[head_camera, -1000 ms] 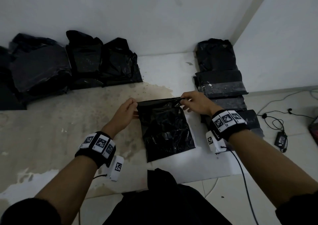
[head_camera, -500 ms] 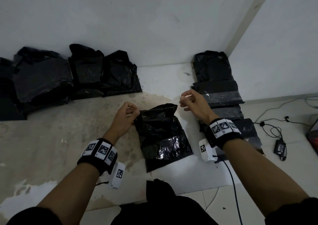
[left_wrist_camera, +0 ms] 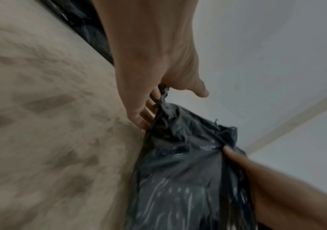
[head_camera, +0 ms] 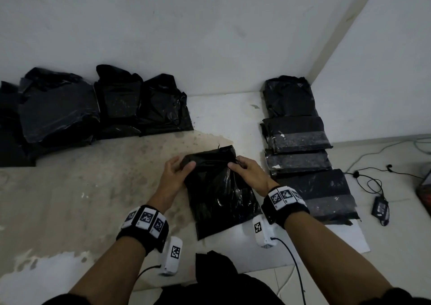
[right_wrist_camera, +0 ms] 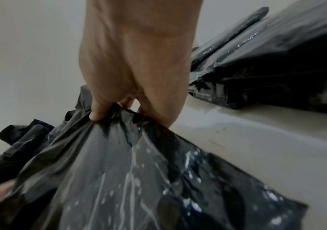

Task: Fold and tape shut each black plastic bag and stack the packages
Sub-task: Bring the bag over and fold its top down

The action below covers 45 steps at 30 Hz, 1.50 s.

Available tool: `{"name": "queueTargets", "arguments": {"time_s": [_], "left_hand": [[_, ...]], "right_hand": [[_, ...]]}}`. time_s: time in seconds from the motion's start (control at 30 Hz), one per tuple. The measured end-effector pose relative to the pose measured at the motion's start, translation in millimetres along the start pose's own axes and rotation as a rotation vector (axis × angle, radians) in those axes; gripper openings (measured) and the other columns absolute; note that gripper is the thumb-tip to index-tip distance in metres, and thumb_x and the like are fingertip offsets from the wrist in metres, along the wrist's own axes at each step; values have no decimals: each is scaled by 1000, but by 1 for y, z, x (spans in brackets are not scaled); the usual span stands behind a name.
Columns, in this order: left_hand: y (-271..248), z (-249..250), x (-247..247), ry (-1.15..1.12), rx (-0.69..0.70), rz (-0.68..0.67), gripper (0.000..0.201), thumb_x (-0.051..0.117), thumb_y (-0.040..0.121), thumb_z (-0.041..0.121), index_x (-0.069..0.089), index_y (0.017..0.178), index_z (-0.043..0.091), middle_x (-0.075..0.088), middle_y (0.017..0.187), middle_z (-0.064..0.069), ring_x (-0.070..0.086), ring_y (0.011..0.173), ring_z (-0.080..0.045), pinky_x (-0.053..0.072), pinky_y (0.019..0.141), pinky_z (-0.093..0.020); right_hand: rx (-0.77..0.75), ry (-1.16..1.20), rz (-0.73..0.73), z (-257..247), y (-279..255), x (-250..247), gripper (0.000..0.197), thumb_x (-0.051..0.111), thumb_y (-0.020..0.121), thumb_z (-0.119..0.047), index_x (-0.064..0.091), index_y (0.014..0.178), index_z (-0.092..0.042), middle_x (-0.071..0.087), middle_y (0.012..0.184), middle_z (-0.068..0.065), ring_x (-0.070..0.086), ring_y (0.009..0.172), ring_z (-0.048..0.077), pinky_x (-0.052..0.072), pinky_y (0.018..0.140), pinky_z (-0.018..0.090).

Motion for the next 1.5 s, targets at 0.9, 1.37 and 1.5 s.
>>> {"name": "queueTargets", "arguments": {"time_s": [0.9,1.37,1.5], "left_hand": [[-8,-47,43,74,-148,-144,29,47,102,-2,65,115,16,68,124,-15,65,112,-31,50,102,-46],[-3,-28,23,96,9,106,30,52,104,35,72,101,13,74,100,-6,70,98,-26,56,90,-43],[-7,-17,24,116,111,175,31,41,108,34,66,94,23,70,101,-7,66,95,-23,54,90,-45]], "right_hand": [[242,492,-31,50,-33,2,29,63,94,4,62,123,3,72,113,17,72,95,24,59,86,31],[198,279,4,39,-27,-6,29,65,95,-2,64,124,1,74,105,10,70,90,17,57,82,28],[205,248,23,43,-22,-10,18,63,99,-17,68,112,-4,72,106,16,65,98,27,51,91,41]]}}
Point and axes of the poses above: each hand's wrist, its own y-axis towards the middle knuckle, its own x-axis out of the palm, z = x × y, the point moved 10 cm from there along y, towards the middle knuckle
